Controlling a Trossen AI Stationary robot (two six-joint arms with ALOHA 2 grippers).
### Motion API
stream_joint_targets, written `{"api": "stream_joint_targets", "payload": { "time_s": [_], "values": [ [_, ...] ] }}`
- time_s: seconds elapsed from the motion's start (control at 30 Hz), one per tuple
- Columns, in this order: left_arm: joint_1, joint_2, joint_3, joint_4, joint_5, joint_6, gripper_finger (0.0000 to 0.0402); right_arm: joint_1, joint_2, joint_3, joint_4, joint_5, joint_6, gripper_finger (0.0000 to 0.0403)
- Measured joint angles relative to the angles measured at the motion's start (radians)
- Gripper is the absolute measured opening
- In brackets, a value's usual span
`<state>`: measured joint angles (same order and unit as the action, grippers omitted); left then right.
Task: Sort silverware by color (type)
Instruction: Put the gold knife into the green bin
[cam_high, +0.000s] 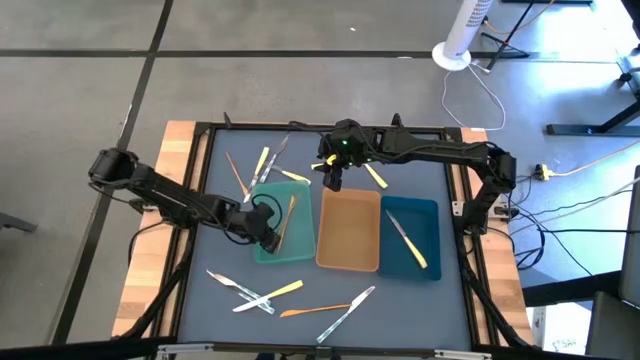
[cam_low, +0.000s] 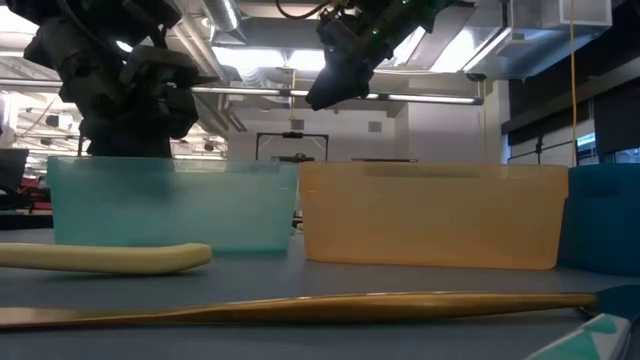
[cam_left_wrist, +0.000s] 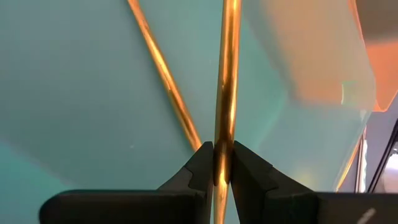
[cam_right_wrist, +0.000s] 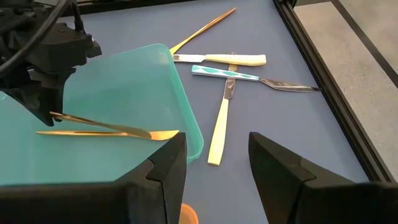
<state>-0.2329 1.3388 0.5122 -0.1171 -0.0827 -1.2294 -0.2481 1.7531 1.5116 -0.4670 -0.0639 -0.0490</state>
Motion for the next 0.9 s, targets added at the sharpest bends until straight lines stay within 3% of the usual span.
{"api": "stream_joint_targets", "payload": {
  "time_s": [0.9],
  "values": [
    [0.006,0.002,-0.005,-0.002,-0.004,-0.020,0.0037,0.000,-0.001,0.000,0.010,0.000,-0.001,0.0161]
  ]
}}
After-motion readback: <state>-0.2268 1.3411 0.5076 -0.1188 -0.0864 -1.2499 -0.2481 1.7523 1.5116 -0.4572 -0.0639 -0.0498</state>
